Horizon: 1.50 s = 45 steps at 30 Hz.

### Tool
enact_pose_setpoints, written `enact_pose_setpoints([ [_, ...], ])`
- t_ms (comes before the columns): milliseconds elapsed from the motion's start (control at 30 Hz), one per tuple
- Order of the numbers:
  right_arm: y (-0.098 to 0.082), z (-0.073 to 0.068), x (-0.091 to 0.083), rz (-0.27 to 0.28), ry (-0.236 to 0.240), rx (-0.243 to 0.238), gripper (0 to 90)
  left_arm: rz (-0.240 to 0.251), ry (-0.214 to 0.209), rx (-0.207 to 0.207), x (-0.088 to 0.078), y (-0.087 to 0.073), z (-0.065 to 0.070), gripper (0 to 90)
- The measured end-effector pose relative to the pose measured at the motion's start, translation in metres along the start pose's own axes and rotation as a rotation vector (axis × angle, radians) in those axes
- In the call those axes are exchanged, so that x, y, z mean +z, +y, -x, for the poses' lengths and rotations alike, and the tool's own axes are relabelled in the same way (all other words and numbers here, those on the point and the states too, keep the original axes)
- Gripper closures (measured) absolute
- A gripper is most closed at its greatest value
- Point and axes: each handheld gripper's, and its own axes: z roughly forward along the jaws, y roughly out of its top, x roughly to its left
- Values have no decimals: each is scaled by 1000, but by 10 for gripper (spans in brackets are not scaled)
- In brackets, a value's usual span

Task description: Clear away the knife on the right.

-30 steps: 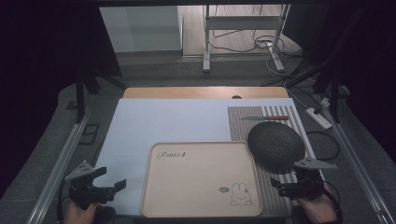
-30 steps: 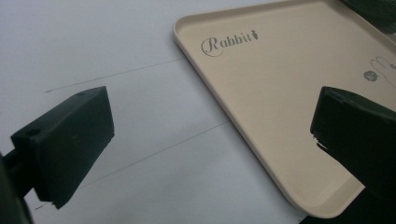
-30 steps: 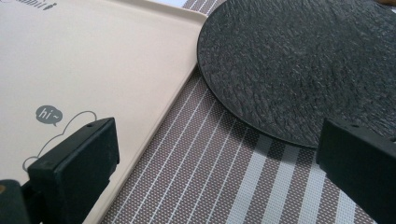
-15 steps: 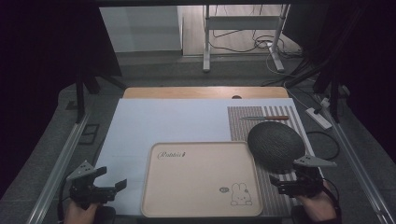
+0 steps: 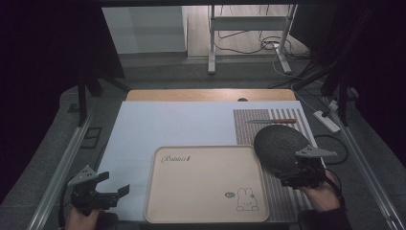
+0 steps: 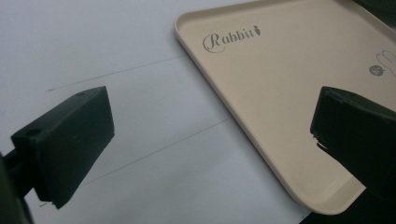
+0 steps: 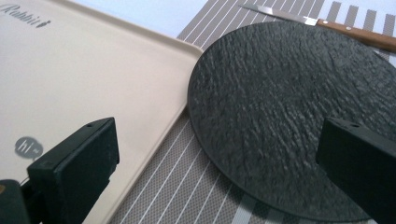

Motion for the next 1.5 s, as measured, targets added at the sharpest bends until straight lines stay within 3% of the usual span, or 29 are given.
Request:
enact_pose_setpoints([
  [333, 9, 11, 11, -14, 27, -7, 0, 5, -8, -12, 0, 0, -1, 0],
  [600, 18, 20, 21, -11, 56, 14, 0, 5, -11, -14, -1, 0, -2, 0],
  [1500, 39, 41, 52, -61, 47, 18, 0, 4, -20, -30, 1, 1, -3, 0],
])
